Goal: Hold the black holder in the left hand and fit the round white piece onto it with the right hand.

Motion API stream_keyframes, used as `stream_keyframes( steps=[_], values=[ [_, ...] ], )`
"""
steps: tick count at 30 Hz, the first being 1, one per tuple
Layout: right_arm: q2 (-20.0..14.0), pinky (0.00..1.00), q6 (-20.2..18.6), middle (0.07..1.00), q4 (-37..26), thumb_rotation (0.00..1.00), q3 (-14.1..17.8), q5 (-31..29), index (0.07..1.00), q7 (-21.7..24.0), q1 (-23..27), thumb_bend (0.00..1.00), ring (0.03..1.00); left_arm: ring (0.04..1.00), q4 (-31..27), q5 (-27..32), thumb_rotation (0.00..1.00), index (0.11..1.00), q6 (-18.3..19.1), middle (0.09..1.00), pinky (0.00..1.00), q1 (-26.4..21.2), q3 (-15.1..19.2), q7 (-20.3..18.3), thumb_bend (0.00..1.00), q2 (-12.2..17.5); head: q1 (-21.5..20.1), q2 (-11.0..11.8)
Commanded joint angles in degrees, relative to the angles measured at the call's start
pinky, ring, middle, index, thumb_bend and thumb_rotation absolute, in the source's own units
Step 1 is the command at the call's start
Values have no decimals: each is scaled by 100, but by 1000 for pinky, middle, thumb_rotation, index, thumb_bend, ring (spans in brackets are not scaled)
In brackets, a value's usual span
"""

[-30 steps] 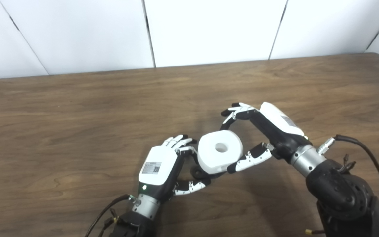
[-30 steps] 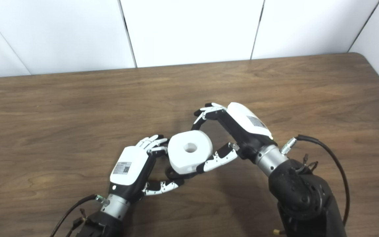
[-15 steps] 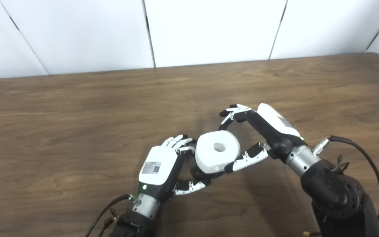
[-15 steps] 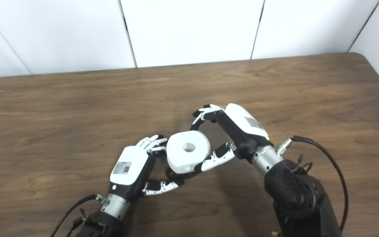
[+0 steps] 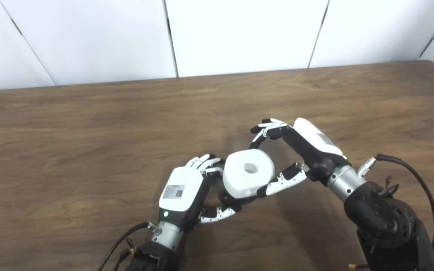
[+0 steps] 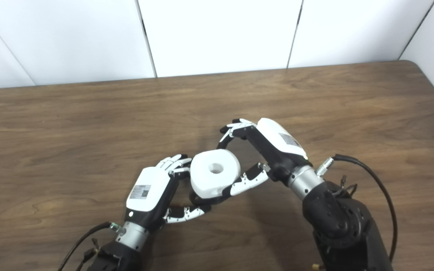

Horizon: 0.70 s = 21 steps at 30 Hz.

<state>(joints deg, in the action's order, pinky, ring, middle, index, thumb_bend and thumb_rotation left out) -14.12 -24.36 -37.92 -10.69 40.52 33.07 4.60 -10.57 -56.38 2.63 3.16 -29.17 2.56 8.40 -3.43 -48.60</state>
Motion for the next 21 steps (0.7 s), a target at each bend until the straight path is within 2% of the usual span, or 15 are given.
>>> stream_keyframes(
  steps=[1,21],
  values=[
    [-65,792,77,822,-52,132,-46,20,483,-44,109,523,929,885,42,-164,48,488,82,818,875,57,-82,-253,520,18,-4,-4],
    [-175,801,122,820,-80,132,-230,42,483,-31,68,523,928,885,31,-141,48,487,79,817,878,51,-70,-253,520,17,-7,-34]
  ],
)
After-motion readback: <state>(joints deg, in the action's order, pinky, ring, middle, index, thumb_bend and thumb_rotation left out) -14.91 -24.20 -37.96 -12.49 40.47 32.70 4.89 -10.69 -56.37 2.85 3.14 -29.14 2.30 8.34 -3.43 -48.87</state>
